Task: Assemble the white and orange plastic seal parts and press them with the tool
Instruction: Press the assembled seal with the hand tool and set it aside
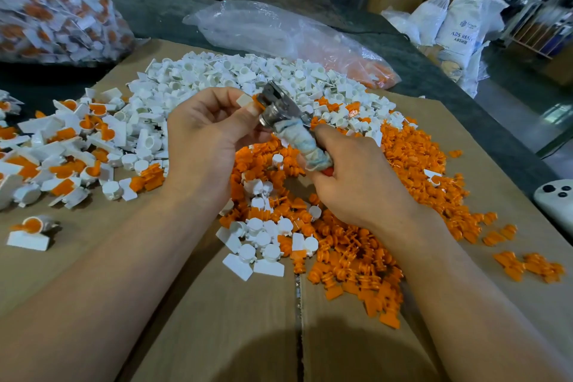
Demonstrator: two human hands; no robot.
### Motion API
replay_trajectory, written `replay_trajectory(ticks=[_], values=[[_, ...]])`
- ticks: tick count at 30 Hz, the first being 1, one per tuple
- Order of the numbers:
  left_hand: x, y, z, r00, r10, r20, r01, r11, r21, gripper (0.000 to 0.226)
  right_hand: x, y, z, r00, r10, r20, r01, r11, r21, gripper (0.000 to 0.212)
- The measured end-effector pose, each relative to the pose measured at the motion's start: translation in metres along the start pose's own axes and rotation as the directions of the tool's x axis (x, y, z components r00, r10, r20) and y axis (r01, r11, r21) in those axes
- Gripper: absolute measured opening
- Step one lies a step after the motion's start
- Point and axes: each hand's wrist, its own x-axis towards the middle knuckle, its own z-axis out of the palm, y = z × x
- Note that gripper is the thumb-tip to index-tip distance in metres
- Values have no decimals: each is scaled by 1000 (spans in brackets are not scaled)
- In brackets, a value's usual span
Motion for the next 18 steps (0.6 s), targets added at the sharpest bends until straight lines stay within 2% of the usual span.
replay_trajectory(ticks=[9, 14, 18], values=[[2, 0, 2, 997, -56, -46, 58, 997, 45, 17, 3, 7, 1, 999, 43, -29, -43, 999, 15, 24], [3, -1, 3, 989, -141, -43, 144, 986, 82, 17, 6, 22, -7, 972, 185, -145, -181, 983, 44, 32], [1, 0, 6, 982, -190, -18, 191, 976, 110, 19, 9, 35, -7, 949, 290, -125, -297, 954, -45, 42]])
